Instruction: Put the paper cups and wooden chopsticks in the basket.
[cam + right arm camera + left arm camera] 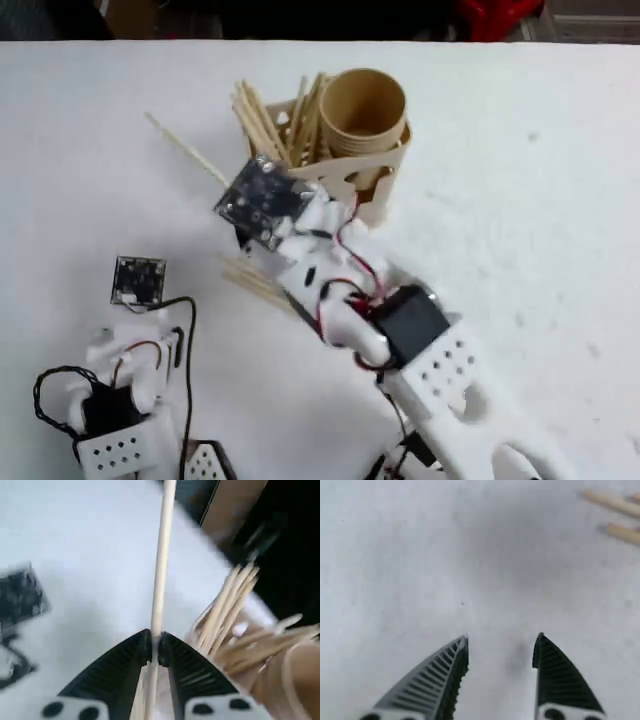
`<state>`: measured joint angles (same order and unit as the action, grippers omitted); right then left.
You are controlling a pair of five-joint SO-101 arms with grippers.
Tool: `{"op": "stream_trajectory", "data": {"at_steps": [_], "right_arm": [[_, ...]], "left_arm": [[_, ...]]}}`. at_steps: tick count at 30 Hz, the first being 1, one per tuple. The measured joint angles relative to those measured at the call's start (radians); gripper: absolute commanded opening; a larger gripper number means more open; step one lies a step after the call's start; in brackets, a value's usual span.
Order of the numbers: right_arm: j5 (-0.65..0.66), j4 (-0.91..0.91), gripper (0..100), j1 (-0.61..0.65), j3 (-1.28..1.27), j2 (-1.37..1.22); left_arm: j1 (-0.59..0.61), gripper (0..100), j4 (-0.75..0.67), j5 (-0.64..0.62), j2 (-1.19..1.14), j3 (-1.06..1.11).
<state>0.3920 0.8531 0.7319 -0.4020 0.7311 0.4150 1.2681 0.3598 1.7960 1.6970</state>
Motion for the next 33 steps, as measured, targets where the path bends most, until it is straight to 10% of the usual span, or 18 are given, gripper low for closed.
{"op": "stream_trajectory", "data": {"at_steps": [19, 33], "right_arm": [[-0.011, -0.367, 1.7, -0.175, 0.410, -0.598], [-0.130, -0.783, 4.4, -0.190, -0.173, -0.313]], "left_arm": [[0.000, 22, 0.000, 0.000, 0.000, 0.000], [0.000, 22, 0.000, 0.000, 0.000, 0.000]]}}
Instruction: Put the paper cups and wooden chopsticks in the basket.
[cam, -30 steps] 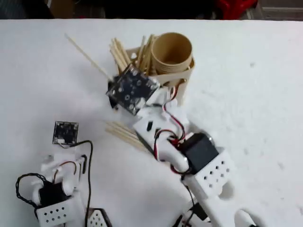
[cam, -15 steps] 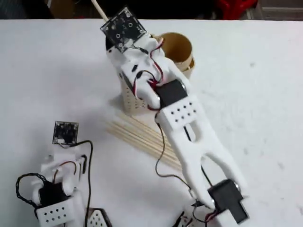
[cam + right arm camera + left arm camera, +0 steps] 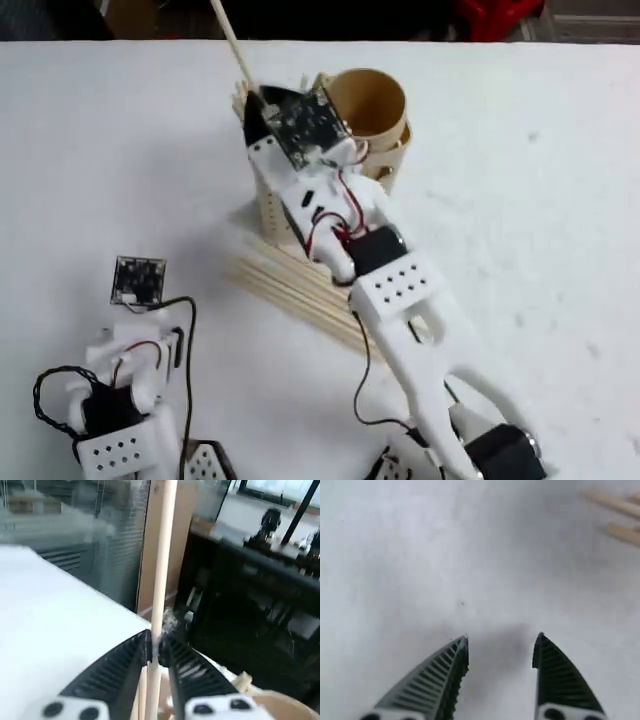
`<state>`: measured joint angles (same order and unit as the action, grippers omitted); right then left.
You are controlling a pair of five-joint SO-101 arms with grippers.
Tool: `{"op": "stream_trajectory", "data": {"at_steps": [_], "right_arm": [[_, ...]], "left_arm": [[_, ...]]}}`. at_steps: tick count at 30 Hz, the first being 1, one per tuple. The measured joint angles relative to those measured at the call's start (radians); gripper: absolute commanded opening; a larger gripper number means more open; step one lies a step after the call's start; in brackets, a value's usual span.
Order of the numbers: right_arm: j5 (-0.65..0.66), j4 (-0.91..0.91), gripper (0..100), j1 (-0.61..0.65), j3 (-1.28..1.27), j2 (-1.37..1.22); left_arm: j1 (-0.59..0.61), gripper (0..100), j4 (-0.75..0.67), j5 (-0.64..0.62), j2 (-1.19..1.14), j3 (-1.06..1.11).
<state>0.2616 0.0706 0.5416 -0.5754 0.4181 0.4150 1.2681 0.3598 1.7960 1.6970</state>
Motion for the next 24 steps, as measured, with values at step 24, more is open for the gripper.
{"op": "stream_trajectory", "data": {"at_steps": [24], "right_arm": [[0.063, 0.967, 7.6, 0.192, -0.020, 0.460]], "left_arm": [[0.000, 22, 0.000, 0.000, 0.000, 0.000]]}}
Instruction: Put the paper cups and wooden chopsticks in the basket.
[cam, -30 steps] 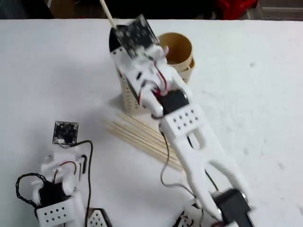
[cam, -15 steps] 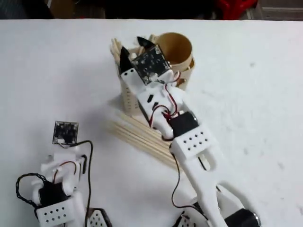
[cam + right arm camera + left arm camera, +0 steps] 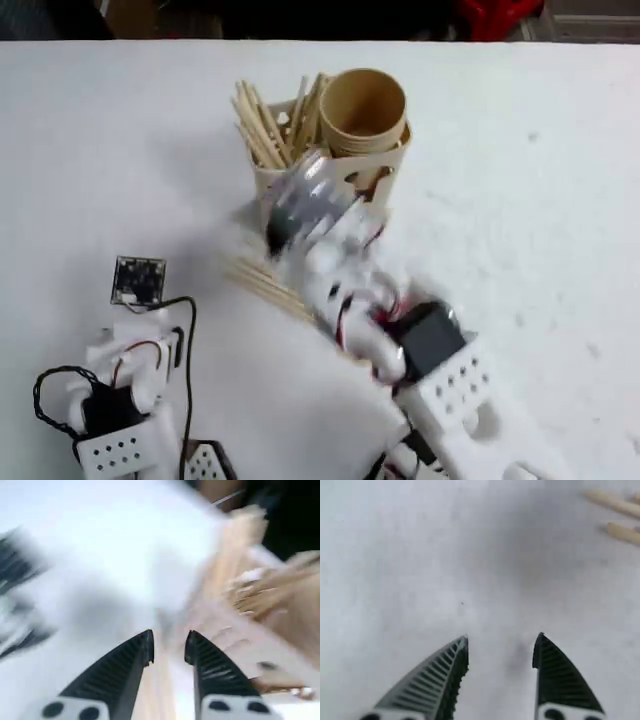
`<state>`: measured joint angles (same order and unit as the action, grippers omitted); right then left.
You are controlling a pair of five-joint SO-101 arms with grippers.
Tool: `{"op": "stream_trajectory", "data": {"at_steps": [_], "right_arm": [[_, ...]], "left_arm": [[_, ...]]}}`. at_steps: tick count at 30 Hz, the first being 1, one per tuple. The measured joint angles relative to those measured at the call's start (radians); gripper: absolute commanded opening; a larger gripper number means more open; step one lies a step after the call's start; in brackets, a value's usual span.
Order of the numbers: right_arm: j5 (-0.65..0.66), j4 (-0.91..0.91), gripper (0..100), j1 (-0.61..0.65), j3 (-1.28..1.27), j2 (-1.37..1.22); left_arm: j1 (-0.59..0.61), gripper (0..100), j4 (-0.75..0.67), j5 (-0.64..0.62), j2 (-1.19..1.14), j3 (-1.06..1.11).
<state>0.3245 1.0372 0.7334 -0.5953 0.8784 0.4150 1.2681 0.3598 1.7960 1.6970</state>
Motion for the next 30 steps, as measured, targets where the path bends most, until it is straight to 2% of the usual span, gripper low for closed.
{"op": "stream_trajectory", "data": {"at_steps": [4, 8, 13, 19, 30], "right_arm": [[0.087, 0.054, 8.1, 0.040, -0.049, -0.023], [0.141, -0.037, 10.0, 0.044, -0.157, -0.164], [0.155, -0.186, 10.0, 0.046, -0.209, -0.399], [0.158, -0.238, 10.2, 0.038, -0.209, -0.594], [0.256, -0.281, 10.2, -0.025, -0.196, -0.747]], "left_arm": [[0.000, 22, 0.000, 0.000, 0.000, 0.000], [0.000, 22, 0.000, 0.000, 0.000, 0.000], [0.000, 22, 0.000, 0.000, 0.000, 0.000], [0.000, 22, 0.000, 0.000, 0.000, 0.000], [0.000, 22, 0.000, 0.000, 0.000, 0.000]]}}
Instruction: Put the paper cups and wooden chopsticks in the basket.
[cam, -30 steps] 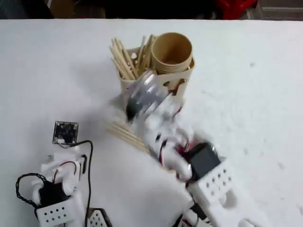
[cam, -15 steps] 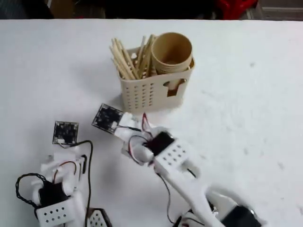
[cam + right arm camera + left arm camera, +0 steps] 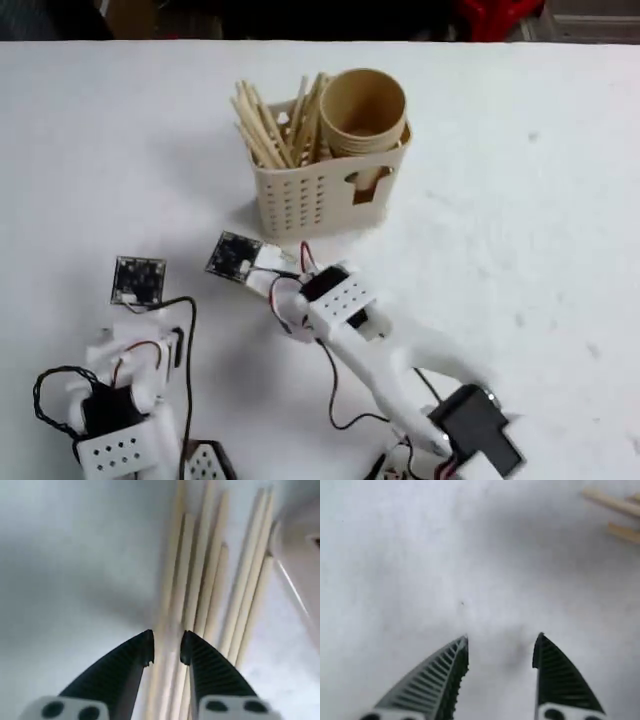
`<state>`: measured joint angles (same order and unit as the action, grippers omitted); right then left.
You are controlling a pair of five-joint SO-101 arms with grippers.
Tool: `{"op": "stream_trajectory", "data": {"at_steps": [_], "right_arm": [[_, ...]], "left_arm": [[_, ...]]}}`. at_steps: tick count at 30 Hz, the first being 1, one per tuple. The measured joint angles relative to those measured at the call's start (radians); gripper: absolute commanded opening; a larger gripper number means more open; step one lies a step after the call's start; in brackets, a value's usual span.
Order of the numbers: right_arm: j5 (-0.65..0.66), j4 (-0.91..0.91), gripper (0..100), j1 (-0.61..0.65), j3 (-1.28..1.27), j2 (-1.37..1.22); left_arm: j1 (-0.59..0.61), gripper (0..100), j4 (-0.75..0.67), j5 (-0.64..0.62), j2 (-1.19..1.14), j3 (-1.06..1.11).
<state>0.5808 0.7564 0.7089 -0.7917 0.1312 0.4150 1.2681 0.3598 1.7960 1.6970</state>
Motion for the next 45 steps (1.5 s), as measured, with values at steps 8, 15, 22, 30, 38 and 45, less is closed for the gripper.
{"op": "stream_trajectory", "data": {"at_steps": [8, 15, 22, 30, 38, 45], "right_arm": [[0.006, 0.000, 7.5, -0.017, 0.084, -0.127], [0.006, 0.000, 1.6, -0.040, 0.095, -0.130], [0.005, 0.095, 1.7, -0.035, 0.101, -0.015], [-0.031, 0.143, 1.7, -0.037, 0.089, 0.170], [-0.118, 0.147, 1.6, -0.038, 0.141, 0.514], [-0.137, 0.109, 1.7, -0.057, 0.497, 0.528]], "left_arm": [[0.000, 22, 0.000, 0.000, 0.000, 0.000], [0.000, 22, 0.000, 0.000, 0.000, 0.000], [0.000, 22, 0.000, 0.000, 0.000, 0.000], [0.000, 22, 0.000, 0.000, 0.000, 0.000], [0.000, 22, 0.000, 0.000, 0.000, 0.000], [0.000, 22, 0.000, 0.000, 0.000, 0.000]]}}
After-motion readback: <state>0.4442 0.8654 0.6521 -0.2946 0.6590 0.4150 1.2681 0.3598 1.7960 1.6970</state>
